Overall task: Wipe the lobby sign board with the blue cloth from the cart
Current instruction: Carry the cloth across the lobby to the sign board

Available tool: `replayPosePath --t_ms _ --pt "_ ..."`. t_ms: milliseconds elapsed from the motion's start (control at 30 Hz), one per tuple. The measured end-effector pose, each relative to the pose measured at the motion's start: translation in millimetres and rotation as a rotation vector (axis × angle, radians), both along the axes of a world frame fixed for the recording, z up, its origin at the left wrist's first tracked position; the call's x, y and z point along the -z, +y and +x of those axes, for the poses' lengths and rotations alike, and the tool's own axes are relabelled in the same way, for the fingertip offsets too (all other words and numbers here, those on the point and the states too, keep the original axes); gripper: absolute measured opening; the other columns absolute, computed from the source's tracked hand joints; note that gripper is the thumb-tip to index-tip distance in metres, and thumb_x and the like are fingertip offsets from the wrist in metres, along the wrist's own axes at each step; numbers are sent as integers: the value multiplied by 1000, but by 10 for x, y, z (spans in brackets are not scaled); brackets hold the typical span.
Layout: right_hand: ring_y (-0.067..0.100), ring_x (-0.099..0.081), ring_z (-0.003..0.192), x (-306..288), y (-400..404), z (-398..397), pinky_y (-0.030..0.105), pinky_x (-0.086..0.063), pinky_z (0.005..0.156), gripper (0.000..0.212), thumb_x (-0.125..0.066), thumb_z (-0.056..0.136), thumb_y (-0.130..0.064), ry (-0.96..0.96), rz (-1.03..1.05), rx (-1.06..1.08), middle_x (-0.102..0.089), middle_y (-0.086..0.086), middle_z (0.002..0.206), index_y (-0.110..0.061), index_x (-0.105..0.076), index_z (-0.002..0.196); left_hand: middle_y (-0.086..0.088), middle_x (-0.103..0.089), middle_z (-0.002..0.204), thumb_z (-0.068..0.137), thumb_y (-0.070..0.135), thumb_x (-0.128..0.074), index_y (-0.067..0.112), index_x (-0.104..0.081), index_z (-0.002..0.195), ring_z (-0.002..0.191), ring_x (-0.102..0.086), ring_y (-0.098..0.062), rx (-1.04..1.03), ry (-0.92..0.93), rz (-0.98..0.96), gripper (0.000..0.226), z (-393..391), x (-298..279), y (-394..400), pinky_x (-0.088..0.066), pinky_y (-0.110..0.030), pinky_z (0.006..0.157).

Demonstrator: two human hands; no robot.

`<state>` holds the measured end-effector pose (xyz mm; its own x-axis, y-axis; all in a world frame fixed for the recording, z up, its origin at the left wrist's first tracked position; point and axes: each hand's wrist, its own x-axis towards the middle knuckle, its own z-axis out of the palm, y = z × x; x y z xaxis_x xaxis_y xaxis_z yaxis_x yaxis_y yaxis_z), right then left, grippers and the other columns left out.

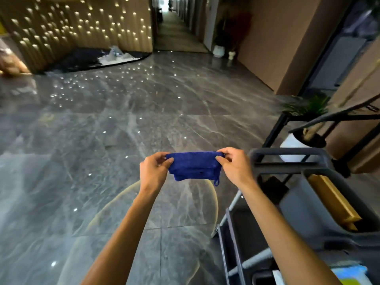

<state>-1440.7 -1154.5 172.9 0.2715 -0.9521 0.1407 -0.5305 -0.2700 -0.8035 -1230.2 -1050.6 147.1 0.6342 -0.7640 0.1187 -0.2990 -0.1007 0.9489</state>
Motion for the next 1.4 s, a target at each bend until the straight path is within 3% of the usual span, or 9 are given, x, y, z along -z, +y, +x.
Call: replayPosePath --t_ms 167,300,433,633,867,1000,1067,1267,1400 --pt "8 -71 81 81 61 752 24 -55 74 13 -69 89 -9 -3 19 -166 -75 -6 83 -17 -75 97 6 -72 78 90 9 -71 14 -76 95 75 -68 -3 -171 -5 9 8 588 74 373 -54 -16 72" --pt "18 -73 84 111 98 1344 37 -59 83 15 -71 87 -5 -19 56 -306 -76 -1 85 -17 -75 96 14 -69 72 89 9 -71 20 -73 86 69 -66 0 -318 -14 28 11 951 126 669 -45 -3 61" --pt "19 -72 85 168 156 1882 38 -57 88 16 -70 87 -4 -24 86 -428 -75 -1 84 -15 -75 97 18 -68 71 88 9 -70 21 -74 85 63 -64 11 -462 -5 59 13 1246 179 944 -42 0 58" --pt "17 -73 85 225 198 2657 32 -56 84 16 -69 87 -4 -19 105 -643 -77 2 88 -15 -76 96 19 -69 73 89 8 -70 18 -76 90 65 -64 14 -673 -4 71 12 1593 190 1269 -45 -1 59" --pt "15 -73 87 222 197 3401 30 -56 85 15 -70 88 -7 -6 115 -865 -79 4 93 -12 -76 100 14 -69 78 93 9 -68 18 -76 97 74 -65 4 -874 -19 104 13 1881 173 1446 -48 -3 60" --pt "-9 -68 74 275 193 3779 7 -51 72 13 -71 88 -8 -9 85 -1000 -74 -10 81 -17 -76 96 18 -67 75 93 7 -68 16 -76 97 70 -63 7 -979 -27 101 13 1991 176 1539 -47 -1 58" --pt "-12 -67 73 322 232 3958 2 -47 66 13 -72 88 -10 0 83 -1062 -73 -13 79 -19 -76 96 19 -66 74 92 6 -68 16 -75 95 66 -63 9 -1035 -28 108 13 2012 195 1609 -46 0 58" --pt "4 -70 79 435 540 4415 18 -55 76 14 -72 88 -9 26 114 -1230 -75 -4 85 -13 -77 101 5 -71 79 92 4 -67 12 -76 98 70 -64 7 -1181 -38 155 13 2045 293 1918 -46 -1 58" --pt "-9 -65 74 479 827 4778 4 -47 67 13 -72 89 -9 32 100 -1330 -75 -5 85 -14 -77 101 9 -69 78 93 6 -67 12 -75 101 74 -64 4 -1267 -39 178 14 2171 295 2169 -47 -1 58"
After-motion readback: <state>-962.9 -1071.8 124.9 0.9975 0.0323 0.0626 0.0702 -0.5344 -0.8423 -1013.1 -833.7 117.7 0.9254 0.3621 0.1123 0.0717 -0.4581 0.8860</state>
